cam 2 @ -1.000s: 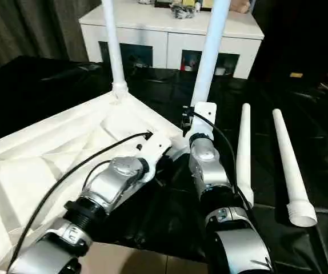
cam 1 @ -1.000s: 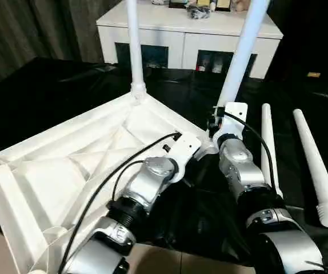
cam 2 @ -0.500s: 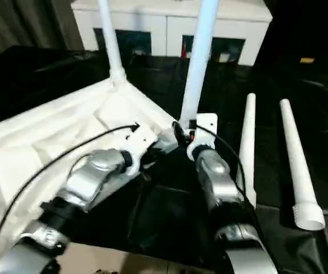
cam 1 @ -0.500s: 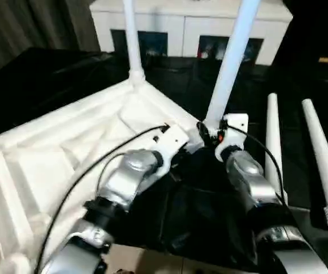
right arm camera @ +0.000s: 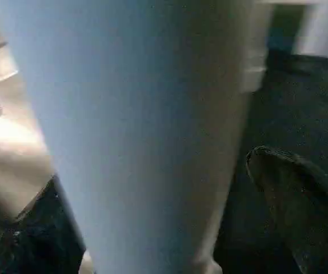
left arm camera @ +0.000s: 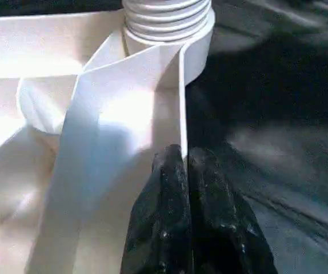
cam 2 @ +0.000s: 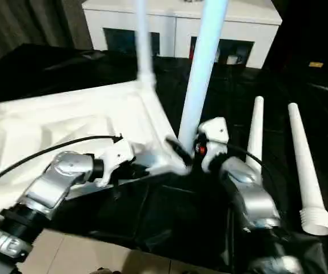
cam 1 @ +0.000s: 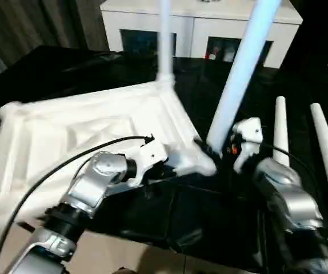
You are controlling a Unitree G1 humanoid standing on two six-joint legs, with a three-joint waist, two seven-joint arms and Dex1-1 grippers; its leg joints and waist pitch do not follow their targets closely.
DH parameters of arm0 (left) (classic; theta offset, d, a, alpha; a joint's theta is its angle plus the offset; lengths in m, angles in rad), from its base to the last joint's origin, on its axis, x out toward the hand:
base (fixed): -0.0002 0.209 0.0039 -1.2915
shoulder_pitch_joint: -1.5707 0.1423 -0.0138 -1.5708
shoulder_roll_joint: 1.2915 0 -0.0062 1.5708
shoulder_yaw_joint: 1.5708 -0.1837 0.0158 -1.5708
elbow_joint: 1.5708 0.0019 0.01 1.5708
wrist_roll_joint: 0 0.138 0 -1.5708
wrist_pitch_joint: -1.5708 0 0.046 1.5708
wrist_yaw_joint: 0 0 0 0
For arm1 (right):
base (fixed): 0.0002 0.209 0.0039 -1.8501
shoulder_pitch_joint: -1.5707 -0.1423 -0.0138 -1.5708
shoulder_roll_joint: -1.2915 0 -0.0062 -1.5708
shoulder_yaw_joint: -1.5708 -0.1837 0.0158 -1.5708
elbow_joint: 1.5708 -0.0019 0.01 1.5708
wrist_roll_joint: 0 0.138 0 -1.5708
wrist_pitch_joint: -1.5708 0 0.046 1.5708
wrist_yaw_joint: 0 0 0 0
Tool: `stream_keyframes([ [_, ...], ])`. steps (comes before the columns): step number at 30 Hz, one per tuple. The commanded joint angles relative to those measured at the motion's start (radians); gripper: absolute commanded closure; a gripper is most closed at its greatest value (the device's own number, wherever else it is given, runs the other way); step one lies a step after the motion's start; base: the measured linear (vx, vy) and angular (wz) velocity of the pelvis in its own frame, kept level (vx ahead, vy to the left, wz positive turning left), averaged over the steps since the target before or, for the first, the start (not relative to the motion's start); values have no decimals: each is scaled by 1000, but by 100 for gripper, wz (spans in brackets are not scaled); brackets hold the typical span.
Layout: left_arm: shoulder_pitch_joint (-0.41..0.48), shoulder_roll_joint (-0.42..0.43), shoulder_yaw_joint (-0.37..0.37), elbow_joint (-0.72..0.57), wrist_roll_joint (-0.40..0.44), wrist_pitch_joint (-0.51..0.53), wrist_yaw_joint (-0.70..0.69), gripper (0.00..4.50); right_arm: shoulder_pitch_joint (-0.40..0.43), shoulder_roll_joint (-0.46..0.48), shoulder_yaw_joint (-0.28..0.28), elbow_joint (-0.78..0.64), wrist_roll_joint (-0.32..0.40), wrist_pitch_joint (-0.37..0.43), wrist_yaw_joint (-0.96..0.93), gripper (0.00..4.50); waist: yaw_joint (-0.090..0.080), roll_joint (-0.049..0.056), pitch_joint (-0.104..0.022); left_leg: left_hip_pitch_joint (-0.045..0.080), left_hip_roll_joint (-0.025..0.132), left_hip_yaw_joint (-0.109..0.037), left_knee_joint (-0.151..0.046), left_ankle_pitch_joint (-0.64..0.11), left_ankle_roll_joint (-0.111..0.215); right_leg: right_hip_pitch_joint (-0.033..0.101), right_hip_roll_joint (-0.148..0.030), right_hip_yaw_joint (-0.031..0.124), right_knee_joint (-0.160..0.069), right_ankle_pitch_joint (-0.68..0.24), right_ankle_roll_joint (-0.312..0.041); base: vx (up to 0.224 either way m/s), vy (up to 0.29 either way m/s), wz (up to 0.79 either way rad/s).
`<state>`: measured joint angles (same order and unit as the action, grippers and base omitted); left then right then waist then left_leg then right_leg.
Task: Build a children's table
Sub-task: Rotate leg to tighten
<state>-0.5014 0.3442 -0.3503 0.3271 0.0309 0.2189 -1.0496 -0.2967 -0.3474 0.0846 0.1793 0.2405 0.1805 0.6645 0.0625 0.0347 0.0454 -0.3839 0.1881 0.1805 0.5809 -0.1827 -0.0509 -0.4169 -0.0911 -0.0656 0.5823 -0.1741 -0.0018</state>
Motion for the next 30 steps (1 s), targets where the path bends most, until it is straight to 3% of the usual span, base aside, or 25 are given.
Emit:
stream_keyframes([
  [1, -10, 20, -6, -40, -27, -40, -51, 450, 33, -43, 32, -51, -3, 26, 75, 17, -2, -4, -65, 25, 40, -5, -62, -147, 77, 64, -41, 41, -40, -3, -261, 0, 0, 0],
  [4, -15, 30, -7, -28, -23, -57, -41, 450, 45, -53, 37, -75, 15, 53, 94, 17, -5, -7, -66, 18, 39, -5, -59, -150, 78, 64, -46, 41, -37, -6, -261, 0, 0, 0],
  [6, -16, 35, -6, -17, -18, -64, -41, 450, 51, -62, 47, -93, 17, 65, 109, 17, -6, -9, -63, 16, 37, -5, -59, -174, 72, 63, -48, 43, -40, -54, -255, 0, 0, 0],
  [8, -16, 39, -5, -12, -16, -69, -43, 450, 56, -68, 51, -107, 19, 80, 117, 17, -4, -8, -61, 19, 38, -5, -60, -207, 55, 59, -49, 43, -47, -131, -238, 0, 0, 0],
  [11, -16, 40, -2, -7, -17, -75, -51, 450, 56, -76, 52, -114, 19, 93, 125, 17, -3, -9, -62, 22, 39, -4, -60, -207, 43, 56, -47, 44, -47, -145, -231, 0, 0, 0],
  [19, -15, 44, -6, 1, -19, -84, -47, 450, 62, -96, 66, -109, -11, 99, 145, 90, 0, -11, -68, 16, 37, -6, -52, -148, 63, 62, -46, 42, -34, -56, -247, 0, 0, 0],
  [30, -16, 46, -4, 10, -12, -90, -41, 450, 61, -108, 89, -75, -44, 84, 160, 181, 1, -12, -67, 16, 37, -6, -50, -168, 60, 60, -46, 41, -36, -102, -242, 0, 0, 0],
])
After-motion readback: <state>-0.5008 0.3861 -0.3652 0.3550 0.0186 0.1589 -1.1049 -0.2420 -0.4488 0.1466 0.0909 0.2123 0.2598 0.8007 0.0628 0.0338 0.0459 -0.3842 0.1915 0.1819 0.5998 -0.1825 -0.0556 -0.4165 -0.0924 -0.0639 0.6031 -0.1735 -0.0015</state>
